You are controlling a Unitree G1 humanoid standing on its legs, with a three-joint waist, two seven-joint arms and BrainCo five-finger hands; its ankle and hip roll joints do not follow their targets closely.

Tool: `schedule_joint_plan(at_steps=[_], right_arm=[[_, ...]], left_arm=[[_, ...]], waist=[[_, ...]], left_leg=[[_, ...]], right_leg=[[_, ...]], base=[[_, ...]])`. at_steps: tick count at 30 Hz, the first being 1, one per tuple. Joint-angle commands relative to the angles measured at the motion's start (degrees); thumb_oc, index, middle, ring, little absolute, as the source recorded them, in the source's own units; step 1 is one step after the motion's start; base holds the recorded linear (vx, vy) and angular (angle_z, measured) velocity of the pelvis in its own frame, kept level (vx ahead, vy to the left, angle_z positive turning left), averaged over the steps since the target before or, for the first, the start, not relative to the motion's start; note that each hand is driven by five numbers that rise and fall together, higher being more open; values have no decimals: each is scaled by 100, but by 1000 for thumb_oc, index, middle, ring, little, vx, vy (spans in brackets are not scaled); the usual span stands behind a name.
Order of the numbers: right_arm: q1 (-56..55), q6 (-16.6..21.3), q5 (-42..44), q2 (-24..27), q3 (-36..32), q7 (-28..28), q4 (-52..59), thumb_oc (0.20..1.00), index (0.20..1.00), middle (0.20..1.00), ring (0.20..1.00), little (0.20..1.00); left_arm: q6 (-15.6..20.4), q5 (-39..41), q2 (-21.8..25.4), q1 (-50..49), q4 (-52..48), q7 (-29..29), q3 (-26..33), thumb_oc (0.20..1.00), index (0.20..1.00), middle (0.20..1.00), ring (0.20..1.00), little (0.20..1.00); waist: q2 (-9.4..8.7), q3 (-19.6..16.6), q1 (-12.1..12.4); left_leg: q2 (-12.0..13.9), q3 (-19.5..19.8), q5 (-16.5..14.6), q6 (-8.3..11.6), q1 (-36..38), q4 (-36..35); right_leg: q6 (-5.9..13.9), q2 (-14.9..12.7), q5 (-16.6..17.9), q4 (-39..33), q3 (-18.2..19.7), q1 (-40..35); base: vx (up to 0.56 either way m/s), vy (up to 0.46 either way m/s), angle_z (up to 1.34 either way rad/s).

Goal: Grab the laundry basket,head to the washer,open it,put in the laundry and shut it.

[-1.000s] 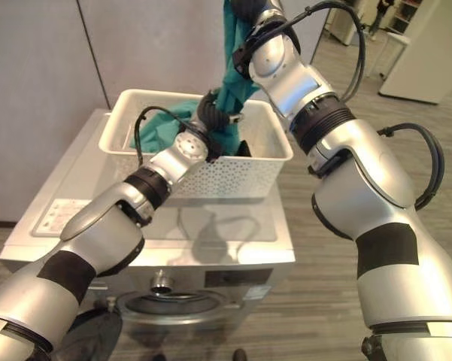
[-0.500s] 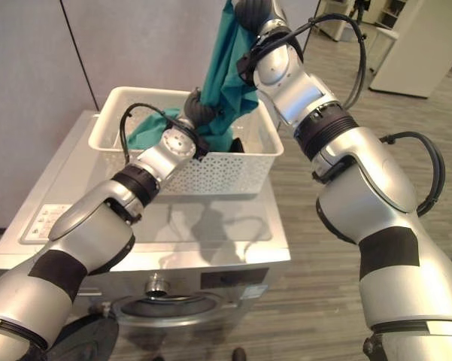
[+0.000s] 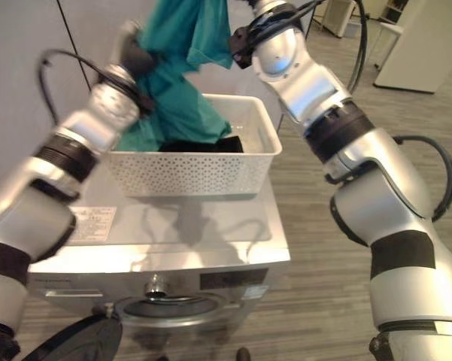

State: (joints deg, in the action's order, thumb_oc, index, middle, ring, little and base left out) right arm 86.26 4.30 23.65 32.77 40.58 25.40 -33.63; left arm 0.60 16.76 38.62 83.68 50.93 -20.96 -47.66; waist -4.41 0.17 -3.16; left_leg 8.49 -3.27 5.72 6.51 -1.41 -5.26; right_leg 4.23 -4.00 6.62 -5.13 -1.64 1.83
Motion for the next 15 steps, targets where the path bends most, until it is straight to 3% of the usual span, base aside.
schedule_joint_plan(at_steps=[1,7,9,10,15], right_arm=[[278,390,-270,768,-236,298,-65,1000,1000,1000,1000,1000],[-1285,684,-844,1064,-1339,406,1340,1000,1000,1000,1000,1000],[-1417,642,-886,1066,-1434,408,1448,1000,1000,1000,1000,1000],[-2334,794,-1130,934,-1862,318,2054,1000,1000,1000,1000,1000],[-3703,770,-1373,893,-2192,-136,2854,1000,1000,1000,1000,1000]], left_arm=[[395,-337,-12,1407,319,-346,-220,200,200,200,200,200],[575,-261,738,1451,-245,-555,194,200,200,200,200,200],[568,-262,724,1430,-266,-555,168,200,200,200,200,200],[646,-185,908,1590,-318,-606,294,200,200,200,200,200],[712,-202,947,1944,-262,-581,146,200,200,200,200,200]], waist=[[363,54,344],[543,16,331],[512,-10,339],[625,-14,302],[671,-70,296]], left_leg=[[202,731,-655,-69,279,26],[189,742,-677,-91,327,26],[191,746,-679,-90,332,26],[182,742,-671,-100,330,26],[185,755,-668,-100,339,26]], right_leg=[[382,-310,-683,13,-100,-146],[381,-338,-722,13,-116,-191],[380,-336,-724,13,-121,-199],[386,-360,-722,13,-129,-198],[401,-383,-729,13,-187,-228]], base=[[10,10,6],[5,2,2],[6,0,4],[7,-4,3],[-1,-3,2]])
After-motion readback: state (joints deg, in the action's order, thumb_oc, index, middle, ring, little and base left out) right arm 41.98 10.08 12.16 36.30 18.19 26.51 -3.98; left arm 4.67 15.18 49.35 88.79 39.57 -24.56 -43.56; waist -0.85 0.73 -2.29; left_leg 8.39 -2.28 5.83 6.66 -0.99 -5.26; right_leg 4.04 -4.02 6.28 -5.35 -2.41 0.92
